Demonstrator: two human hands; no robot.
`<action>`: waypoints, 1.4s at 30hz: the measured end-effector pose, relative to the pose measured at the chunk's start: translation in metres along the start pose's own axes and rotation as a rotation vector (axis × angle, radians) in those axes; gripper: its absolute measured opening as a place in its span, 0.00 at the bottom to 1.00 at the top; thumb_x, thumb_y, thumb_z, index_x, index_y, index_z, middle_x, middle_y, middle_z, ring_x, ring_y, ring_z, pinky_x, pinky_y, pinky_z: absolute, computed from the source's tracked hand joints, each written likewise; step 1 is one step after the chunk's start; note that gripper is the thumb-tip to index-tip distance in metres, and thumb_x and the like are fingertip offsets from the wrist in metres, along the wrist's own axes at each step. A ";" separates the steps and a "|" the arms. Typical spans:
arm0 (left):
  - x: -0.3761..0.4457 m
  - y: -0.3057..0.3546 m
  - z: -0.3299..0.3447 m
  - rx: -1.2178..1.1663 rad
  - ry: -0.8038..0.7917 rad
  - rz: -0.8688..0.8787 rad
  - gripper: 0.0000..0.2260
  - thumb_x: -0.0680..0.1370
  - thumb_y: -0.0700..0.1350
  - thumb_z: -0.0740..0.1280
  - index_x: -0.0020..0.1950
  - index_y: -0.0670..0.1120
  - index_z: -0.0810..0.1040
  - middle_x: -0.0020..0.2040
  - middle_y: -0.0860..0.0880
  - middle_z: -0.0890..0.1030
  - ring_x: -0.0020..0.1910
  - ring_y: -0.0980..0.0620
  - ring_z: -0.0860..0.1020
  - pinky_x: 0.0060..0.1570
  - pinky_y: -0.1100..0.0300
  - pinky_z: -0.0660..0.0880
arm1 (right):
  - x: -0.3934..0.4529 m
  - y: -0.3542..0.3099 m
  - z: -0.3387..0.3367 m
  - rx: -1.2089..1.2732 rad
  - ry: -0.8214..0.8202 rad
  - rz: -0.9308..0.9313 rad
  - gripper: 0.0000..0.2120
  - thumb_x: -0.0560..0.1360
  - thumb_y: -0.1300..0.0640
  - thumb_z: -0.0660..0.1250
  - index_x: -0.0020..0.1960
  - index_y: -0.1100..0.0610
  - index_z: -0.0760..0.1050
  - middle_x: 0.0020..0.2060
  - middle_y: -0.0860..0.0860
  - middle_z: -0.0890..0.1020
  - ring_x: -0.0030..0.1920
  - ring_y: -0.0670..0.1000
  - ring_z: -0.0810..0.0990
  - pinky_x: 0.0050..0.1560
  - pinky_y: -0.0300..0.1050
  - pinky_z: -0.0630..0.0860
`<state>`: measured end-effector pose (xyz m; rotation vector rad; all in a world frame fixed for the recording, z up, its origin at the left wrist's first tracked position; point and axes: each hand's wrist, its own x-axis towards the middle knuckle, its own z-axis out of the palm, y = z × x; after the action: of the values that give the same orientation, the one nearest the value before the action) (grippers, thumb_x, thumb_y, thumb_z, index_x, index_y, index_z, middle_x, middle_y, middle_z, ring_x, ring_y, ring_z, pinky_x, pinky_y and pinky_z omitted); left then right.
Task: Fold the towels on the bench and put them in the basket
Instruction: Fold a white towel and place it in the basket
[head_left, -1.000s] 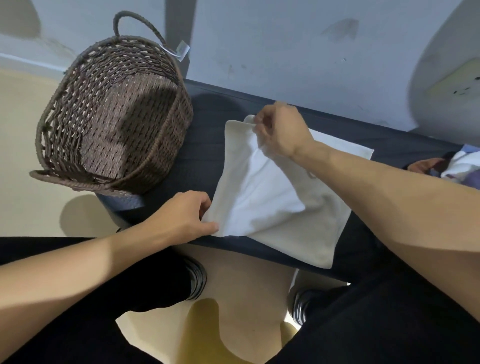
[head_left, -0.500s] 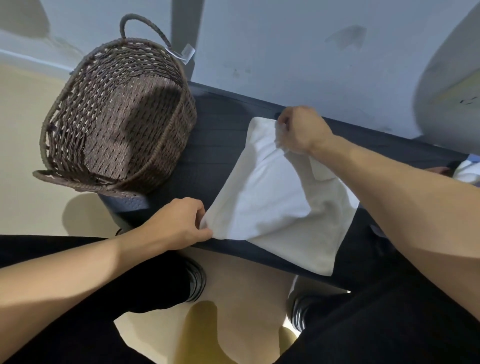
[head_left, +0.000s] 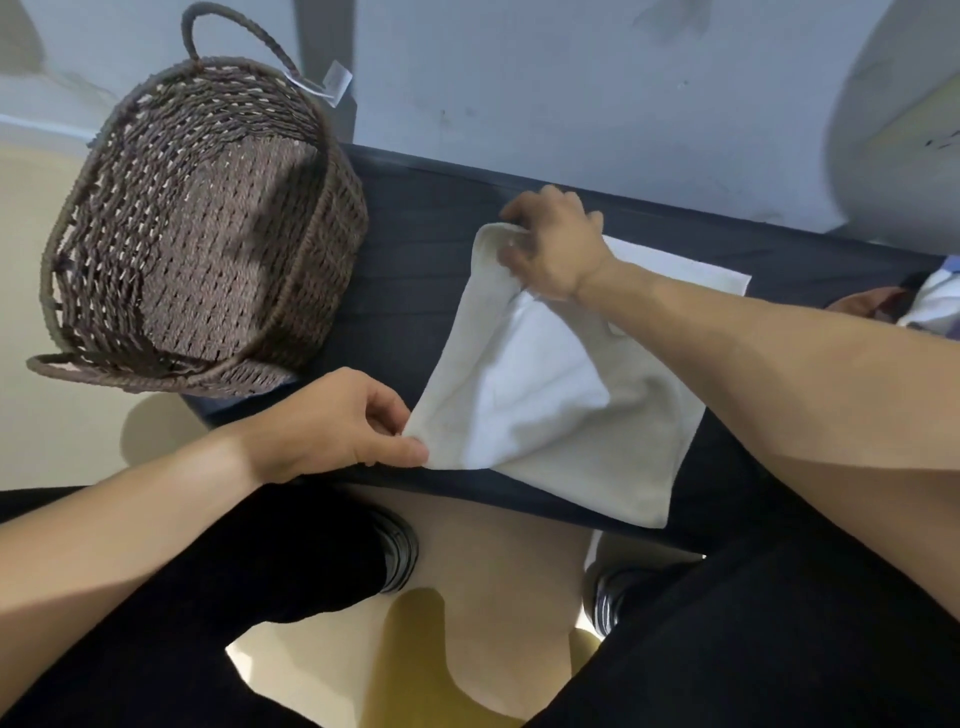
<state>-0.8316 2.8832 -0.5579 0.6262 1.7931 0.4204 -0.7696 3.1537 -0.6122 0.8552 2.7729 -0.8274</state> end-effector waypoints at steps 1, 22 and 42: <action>0.000 0.000 -0.001 0.025 0.008 -0.002 0.07 0.68 0.53 0.79 0.40 0.51 0.86 0.37 0.51 0.86 0.33 0.57 0.82 0.34 0.69 0.75 | -0.001 -0.002 0.001 0.046 0.036 0.010 0.12 0.74 0.56 0.64 0.56 0.51 0.78 0.55 0.52 0.78 0.61 0.57 0.72 0.53 0.48 0.60; 0.020 -0.016 0.010 -0.418 0.283 -0.228 0.15 0.69 0.41 0.79 0.51 0.45 0.78 0.41 0.44 0.84 0.32 0.51 0.77 0.31 0.59 0.71 | 0.028 -0.007 -0.001 0.239 0.052 0.236 0.13 0.79 0.44 0.59 0.42 0.51 0.73 0.38 0.52 0.82 0.45 0.57 0.81 0.68 0.54 0.68; 0.018 -0.007 0.003 -0.591 0.254 -0.220 0.04 0.77 0.38 0.70 0.43 0.43 0.77 0.30 0.46 0.77 0.22 0.54 0.72 0.21 0.63 0.67 | 0.022 0.008 0.005 0.409 0.141 0.141 0.18 0.80 0.47 0.60 0.42 0.60 0.75 0.33 0.51 0.80 0.40 0.52 0.79 0.67 0.58 0.70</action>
<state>-0.8345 2.8889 -0.5763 -0.0399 1.8251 0.8627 -0.7832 3.1671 -0.6261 1.1988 2.6559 -1.3833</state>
